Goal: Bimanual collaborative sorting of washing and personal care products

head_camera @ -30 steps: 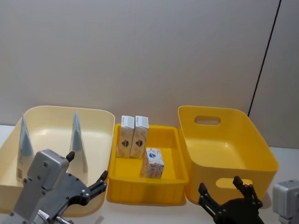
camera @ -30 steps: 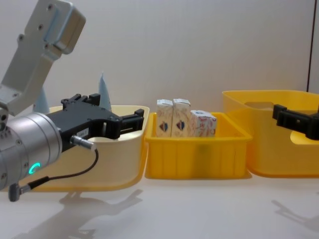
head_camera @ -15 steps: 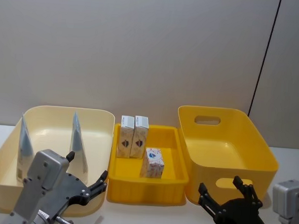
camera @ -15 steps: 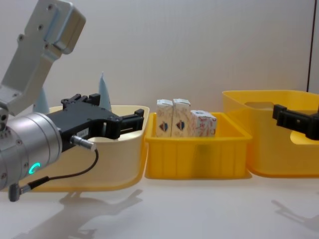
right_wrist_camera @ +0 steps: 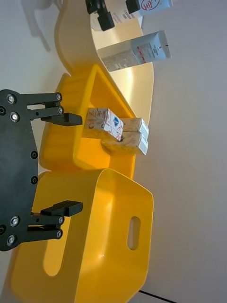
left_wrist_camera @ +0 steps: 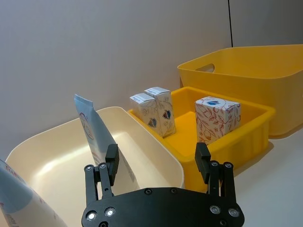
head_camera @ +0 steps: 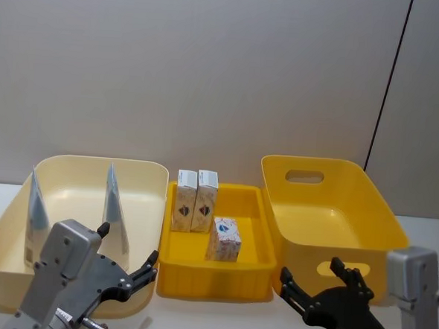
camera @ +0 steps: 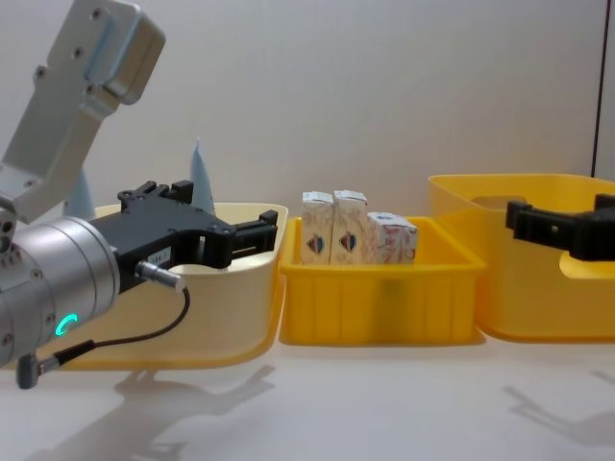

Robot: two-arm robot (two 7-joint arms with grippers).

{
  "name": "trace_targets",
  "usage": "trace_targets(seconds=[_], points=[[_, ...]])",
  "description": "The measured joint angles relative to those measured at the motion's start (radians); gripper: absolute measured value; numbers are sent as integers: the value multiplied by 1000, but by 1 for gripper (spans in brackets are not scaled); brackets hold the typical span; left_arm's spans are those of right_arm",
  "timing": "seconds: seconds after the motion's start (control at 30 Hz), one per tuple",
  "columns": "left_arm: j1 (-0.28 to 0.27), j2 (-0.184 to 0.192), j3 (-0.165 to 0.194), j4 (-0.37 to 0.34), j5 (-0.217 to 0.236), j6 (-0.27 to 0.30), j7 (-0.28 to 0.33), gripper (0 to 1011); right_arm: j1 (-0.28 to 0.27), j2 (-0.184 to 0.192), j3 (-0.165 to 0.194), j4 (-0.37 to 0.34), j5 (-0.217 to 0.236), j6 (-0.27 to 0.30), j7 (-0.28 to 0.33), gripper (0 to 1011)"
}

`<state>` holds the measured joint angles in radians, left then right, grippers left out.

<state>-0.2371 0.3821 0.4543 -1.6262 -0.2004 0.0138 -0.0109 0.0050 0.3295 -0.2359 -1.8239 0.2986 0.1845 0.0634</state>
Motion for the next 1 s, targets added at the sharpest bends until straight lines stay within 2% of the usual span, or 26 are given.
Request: trace_targets(seconds=[0.07, 0.17, 0.2, 0.4, 0.47, 0.5, 0.57, 0.63, 0.8, 0.83, 1.0], points=[[0, 0, 0, 0, 0, 0, 0, 1003, 3, -2, 0, -13, 5, 30, -1, 1000], [0, 0, 0, 0, 0, 0, 0, 1003, 13, -8, -1, -47, 24, 117, -5, 1000], [0, 0, 0, 0, 0, 0, 0, 1003, 13, -8, -1, -47, 24, 117, -5, 1000], [0, 0, 0, 0, 0, 0, 0, 1003, 42, -35, 0, -101, 61, 292, -27, 1000], [0, 0, 0, 0, 0, 0, 0, 1003, 52, -49, 0, -108, 67, 330, -37, 1000], [0, 0, 0, 0, 0, 0, 0, 1003, 52, -49, 0, -108, 67, 330, -37, 1000], [0, 0, 0, 0, 0, 0, 0, 1003, 73, -81, -3, -120, 76, 401, -65, 1000], [0, 0, 0, 0, 0, 0, 0, 1003, 87, -108, -9, -121, 77, 439, -88, 1000], [0, 0, 0, 0, 0, 0, 0, 1003, 120, -166, -26, -108, 75, 494, -140, 999], [0, 0, 0, 0, 0, 0, 0, 1003, 131, -187, -33, -99, 72, 504, -153, 1000], [0, 0, 0, 0, 0, 0, 0, 1003, 162, -237, -49, -70, 61, 523, -191, 1000]])
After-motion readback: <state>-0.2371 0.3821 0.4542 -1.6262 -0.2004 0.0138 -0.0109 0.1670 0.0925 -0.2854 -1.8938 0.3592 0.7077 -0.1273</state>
